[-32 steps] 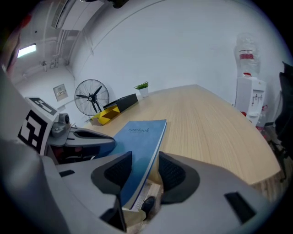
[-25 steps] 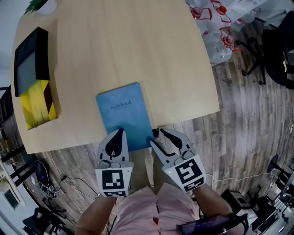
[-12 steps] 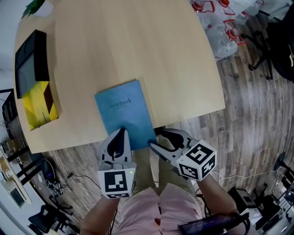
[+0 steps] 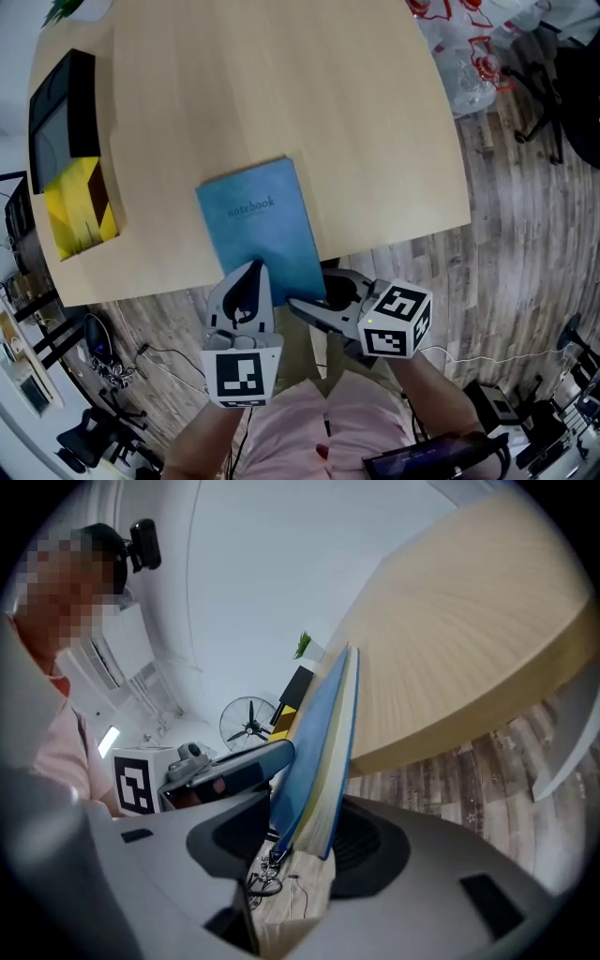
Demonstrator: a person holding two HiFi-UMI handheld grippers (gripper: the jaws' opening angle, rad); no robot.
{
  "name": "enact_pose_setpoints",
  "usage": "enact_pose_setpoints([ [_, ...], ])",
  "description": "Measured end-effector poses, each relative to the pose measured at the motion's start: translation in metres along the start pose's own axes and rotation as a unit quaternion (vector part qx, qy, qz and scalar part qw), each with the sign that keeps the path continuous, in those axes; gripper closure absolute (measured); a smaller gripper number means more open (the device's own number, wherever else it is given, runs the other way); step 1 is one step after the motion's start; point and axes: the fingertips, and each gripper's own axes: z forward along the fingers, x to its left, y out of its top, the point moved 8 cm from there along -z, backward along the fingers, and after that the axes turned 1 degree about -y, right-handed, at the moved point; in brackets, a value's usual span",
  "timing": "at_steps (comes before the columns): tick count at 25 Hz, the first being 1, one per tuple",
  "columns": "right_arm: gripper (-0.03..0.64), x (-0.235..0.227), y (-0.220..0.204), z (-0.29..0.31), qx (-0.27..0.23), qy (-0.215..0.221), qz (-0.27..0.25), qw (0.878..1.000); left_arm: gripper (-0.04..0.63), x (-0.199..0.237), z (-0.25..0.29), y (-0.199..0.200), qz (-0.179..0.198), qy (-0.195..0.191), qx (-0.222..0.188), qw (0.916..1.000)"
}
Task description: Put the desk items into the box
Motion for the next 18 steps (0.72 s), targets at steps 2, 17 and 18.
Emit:
enact_pose_setpoints([
  [2,0.470,-0.002,0.001,0.002,-0.004,-0.007,0.007,1.000,0.583,0.001,-0.001,-0.001,-0.003,0.001,-0.002,1.0000],
  [17,0.569,0.037,0.025,-0.002,0.008,-0.053,-0.009,0.998,0.583,0.017,-0.042,0.023,-0.004,0.048,-0.050,0.9976],
  [18,0.571,0.041,0.029,-0.002,0.009,-0.056,-0.018,0.998,0.583,0.018,-0.046,0.027,-0.005,0.053,-0.057,0.9970],
])
